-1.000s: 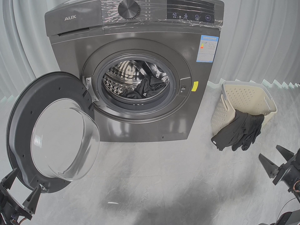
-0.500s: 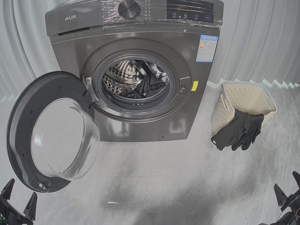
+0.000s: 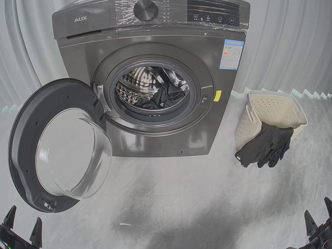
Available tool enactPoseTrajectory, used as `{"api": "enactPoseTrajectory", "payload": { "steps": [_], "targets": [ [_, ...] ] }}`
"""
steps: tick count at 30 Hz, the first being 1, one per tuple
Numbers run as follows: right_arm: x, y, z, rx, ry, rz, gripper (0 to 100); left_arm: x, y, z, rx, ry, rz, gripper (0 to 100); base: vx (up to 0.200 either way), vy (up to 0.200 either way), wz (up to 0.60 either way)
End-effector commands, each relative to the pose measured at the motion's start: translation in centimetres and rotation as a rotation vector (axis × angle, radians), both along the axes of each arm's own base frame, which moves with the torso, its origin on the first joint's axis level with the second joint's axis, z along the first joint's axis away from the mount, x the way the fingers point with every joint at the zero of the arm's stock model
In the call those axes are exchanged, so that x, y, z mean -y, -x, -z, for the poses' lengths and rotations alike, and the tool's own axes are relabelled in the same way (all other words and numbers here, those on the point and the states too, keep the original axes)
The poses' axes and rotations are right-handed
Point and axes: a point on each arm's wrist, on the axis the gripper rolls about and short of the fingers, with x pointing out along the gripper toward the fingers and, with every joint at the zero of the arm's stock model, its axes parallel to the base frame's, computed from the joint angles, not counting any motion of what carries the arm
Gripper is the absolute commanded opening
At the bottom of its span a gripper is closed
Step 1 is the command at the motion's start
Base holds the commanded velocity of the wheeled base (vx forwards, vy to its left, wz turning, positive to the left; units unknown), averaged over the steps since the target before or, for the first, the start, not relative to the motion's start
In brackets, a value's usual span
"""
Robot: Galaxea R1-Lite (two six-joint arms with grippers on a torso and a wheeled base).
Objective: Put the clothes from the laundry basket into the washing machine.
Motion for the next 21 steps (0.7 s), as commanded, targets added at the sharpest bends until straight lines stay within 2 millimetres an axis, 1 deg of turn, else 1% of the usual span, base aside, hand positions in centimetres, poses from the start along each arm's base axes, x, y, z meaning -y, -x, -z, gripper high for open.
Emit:
{"api": "enactPoseTrajectory", "payload": {
  "steps": [1, 21],
  "targets": [
    [-0.04, 0.16, 0.21, 0.027, 0.005, -0.011, 100, 0.07, 0.08, 0.85, -0.025, -0.016, 0.028, 100, 0.0, -0.2, 0.0],
    [0.0, 0.09, 0.24, 0.039, -0.007, -0.001, 100, 0.07, 0.06, 0.78, -0.015, -0.016, 0.037, 100, 0.0, -0.2, 0.0]
  ]
}}
